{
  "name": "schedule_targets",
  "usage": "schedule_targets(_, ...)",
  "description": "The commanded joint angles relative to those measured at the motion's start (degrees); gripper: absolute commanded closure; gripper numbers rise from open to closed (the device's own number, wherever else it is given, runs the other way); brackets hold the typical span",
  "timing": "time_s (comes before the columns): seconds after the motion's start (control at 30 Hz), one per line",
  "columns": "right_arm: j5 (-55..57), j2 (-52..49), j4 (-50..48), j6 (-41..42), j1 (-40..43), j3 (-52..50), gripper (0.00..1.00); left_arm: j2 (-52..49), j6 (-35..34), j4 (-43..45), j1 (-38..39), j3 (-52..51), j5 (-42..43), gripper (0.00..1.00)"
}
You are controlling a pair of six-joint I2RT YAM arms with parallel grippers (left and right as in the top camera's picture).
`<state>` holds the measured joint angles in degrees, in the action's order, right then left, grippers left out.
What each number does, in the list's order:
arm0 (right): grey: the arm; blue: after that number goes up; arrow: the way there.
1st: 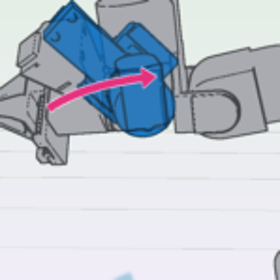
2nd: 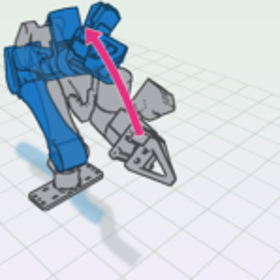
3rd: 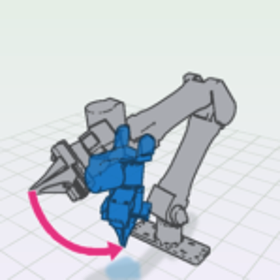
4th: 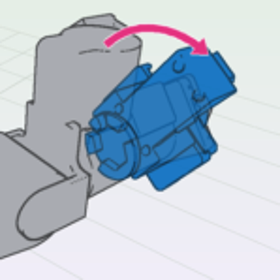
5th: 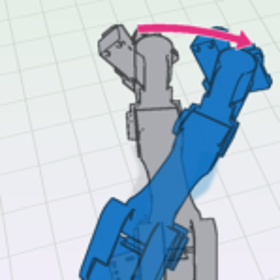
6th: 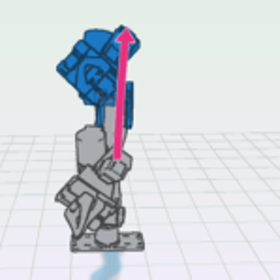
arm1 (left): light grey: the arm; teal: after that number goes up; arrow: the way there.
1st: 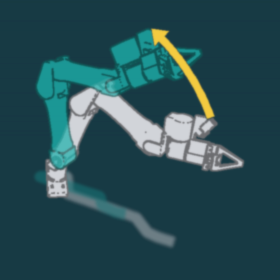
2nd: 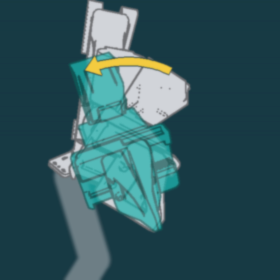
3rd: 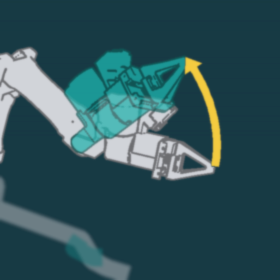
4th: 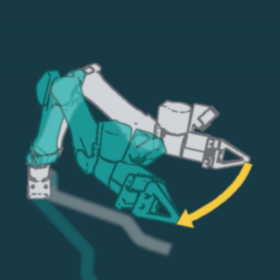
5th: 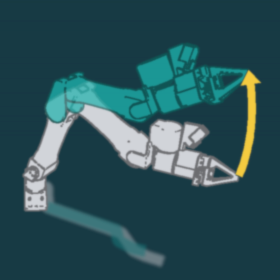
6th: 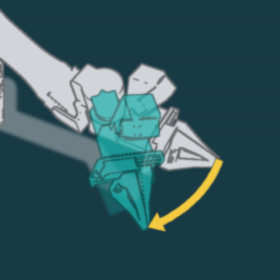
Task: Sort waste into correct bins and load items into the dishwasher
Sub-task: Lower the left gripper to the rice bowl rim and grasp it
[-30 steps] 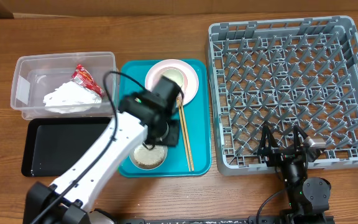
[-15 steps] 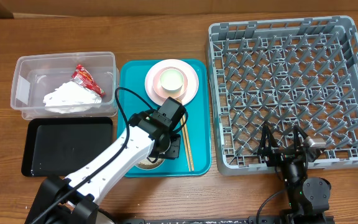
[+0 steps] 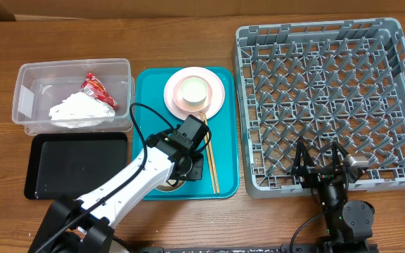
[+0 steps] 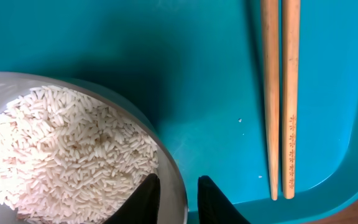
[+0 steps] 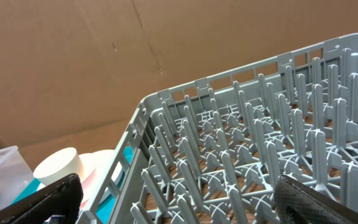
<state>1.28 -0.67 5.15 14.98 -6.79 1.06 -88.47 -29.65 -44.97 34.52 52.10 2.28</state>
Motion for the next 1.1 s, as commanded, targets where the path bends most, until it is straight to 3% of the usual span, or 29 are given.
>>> schedule_targets(0.0,-0.3,0.5,-0.4,-0.2,0.0,-0.6,0.00,-0.3,-0.4,0.1,0.4,-0.6,-1.1,0.80)
schedule_targets(0.77,-0.3,0.5,-0.4,-0.2,0.0,-0.6,0.00,-0.3,-0.3,0.0,0.4,-0.6,-5.7,0.87)
schedule_targets(1.07,-0.3,0.5,-0.4,-0.2,0.0,-0.6,0.00,-0.3,-0.4,-0.6,0.4,-0.6,-2.1,0.89)
